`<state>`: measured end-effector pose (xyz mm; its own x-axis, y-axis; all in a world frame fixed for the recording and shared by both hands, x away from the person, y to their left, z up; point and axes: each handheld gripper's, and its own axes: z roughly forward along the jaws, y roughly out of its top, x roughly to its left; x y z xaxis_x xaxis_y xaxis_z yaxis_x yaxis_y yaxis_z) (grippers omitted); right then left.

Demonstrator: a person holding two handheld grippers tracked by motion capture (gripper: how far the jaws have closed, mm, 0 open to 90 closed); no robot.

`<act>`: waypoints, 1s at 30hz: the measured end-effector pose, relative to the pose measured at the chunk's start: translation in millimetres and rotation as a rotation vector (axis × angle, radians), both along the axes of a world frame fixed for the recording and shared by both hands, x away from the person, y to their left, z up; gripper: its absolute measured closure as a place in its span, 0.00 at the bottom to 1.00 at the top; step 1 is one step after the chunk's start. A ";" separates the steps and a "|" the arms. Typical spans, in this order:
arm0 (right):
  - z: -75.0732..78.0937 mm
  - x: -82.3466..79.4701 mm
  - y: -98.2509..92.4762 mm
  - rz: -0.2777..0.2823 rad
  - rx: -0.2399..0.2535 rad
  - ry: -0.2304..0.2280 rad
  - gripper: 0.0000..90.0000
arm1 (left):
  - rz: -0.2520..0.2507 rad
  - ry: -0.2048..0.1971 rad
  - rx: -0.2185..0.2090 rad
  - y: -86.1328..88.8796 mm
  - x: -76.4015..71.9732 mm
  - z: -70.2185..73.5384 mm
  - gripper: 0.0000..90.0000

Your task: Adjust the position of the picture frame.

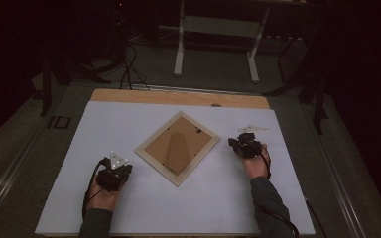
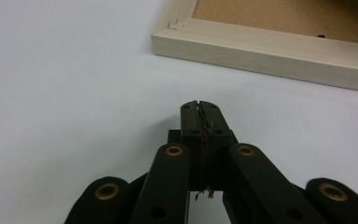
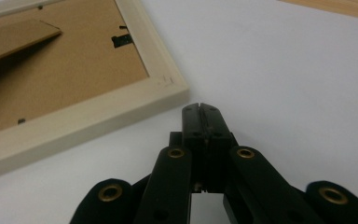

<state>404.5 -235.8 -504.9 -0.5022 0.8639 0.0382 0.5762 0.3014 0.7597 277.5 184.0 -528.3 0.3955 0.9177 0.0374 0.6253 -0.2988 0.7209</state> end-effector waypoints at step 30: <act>-8.7 52.9 31.0 -0.050 0.003 0.060 1.00 | -0.040 -0.013 -0.016 -13.9 -0.8 2.7 1.00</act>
<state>457.4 -204.7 -513.6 -0.4547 0.8879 0.0696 0.6351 0.2686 0.7242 276.7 170.0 -525.6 0.4313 0.9018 0.0287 0.6035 -0.3120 0.7338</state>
